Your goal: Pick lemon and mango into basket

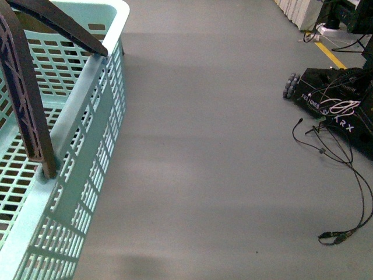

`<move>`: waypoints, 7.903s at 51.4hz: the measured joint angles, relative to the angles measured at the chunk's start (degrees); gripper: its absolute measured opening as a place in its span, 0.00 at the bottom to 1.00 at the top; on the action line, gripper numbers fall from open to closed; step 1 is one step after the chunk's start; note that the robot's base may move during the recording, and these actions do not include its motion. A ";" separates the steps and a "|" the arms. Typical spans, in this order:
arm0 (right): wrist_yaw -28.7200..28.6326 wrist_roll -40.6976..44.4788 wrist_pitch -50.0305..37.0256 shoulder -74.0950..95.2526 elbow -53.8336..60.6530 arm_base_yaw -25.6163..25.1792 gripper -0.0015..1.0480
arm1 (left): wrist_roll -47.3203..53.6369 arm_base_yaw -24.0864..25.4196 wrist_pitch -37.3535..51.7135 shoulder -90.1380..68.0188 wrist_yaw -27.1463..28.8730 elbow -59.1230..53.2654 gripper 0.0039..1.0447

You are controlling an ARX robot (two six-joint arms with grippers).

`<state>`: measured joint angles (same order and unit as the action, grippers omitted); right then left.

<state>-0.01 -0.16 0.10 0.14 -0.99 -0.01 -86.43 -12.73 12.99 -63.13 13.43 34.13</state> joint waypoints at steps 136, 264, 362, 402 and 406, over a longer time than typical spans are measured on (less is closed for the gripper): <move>0.04 0.00 -0.02 -0.04 0.00 0.00 0.92 | -0.07 -0.17 -0.07 -0.02 -0.11 -0.15 0.05; -0.11 0.00 0.02 0.02 0.00 0.00 0.92 | -0.02 -0.13 -0.07 0.02 -0.07 -0.22 0.05; 0.00 0.00 0.02 0.02 0.02 -0.04 0.92 | 31.45 -30.01 -10.62 -42.01 -18.32 41.38 0.05; -8.72 -11.26 -11.15 41.11 -12.24 -22.58 0.92 | 31.74 -29.55 -10.62 -42.01 -17.64 41.40 0.05; -8.72 -10.97 -22.03 55.78 -16.92 -26.32 0.92 | 31.93 -29.53 -10.62 -42.01 -17.53 41.40 0.05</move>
<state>-8.73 -11.14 -21.93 55.92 -17.91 -26.33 -54.50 -42.26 2.37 -105.14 -4.10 75.53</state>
